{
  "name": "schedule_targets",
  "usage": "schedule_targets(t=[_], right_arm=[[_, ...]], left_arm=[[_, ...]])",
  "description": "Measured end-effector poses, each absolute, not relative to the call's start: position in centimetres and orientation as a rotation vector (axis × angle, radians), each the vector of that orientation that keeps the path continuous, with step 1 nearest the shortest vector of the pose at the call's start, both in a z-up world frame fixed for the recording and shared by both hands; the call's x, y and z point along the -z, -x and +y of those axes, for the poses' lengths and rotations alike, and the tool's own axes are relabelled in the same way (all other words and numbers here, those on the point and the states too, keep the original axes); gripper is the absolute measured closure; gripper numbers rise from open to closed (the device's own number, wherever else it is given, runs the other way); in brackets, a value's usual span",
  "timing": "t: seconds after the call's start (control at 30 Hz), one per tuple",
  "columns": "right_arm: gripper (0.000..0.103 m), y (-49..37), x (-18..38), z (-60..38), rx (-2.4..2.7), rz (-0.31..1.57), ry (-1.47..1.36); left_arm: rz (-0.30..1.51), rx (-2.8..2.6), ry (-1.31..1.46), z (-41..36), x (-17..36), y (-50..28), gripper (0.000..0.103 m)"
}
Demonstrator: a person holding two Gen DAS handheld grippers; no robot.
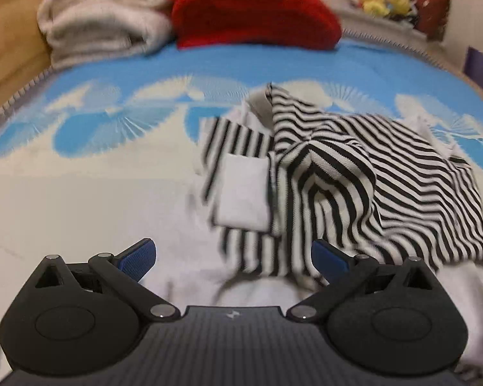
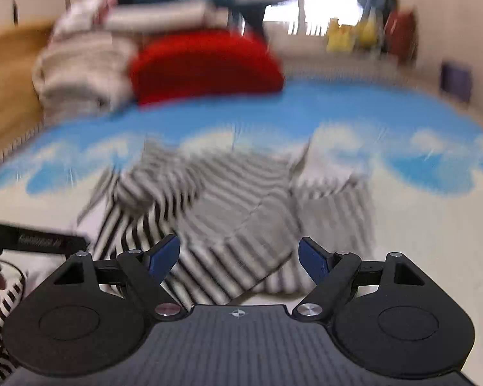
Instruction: Fold small clothes
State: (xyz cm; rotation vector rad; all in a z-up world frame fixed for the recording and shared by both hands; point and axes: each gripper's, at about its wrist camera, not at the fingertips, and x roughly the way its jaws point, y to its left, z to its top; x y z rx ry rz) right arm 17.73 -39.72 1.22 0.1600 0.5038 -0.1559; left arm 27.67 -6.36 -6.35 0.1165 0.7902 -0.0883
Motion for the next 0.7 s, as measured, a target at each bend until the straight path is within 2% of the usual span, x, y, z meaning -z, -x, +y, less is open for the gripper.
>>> schedule_targets(t=[0.17,0.3,0.43,0.57,0.7], right_arm=[[0.018,-4.4,-7.3,-42.7,0.117,0.436,-0.409],[0.015,5.3,-13.2,-42.9,0.116,0.34,-0.329],[0.009,11.3,-17.1,-42.3,0.148,0.197,-0.225],[0.005,11.6,-15.2,-41.8,0.17,0.19,-0.138],[0.007,5.6,-5.9,-43.6,0.248,0.491,-0.217]], left_arm=[[0.752,0.106,-0.134,-0.4,2.8,-19.0,0.0],[0.696,0.063,-0.203,3.9,0.9,-11.8,0.0],[0.742,0.065,-0.1,7.5,0.4,-7.5,0.0],[0.746,0.081,-0.089,8.5,1.9,-5.6,0.0],[0.811,0.096,-0.129,7.5,5.8,-6.3,0.0]])
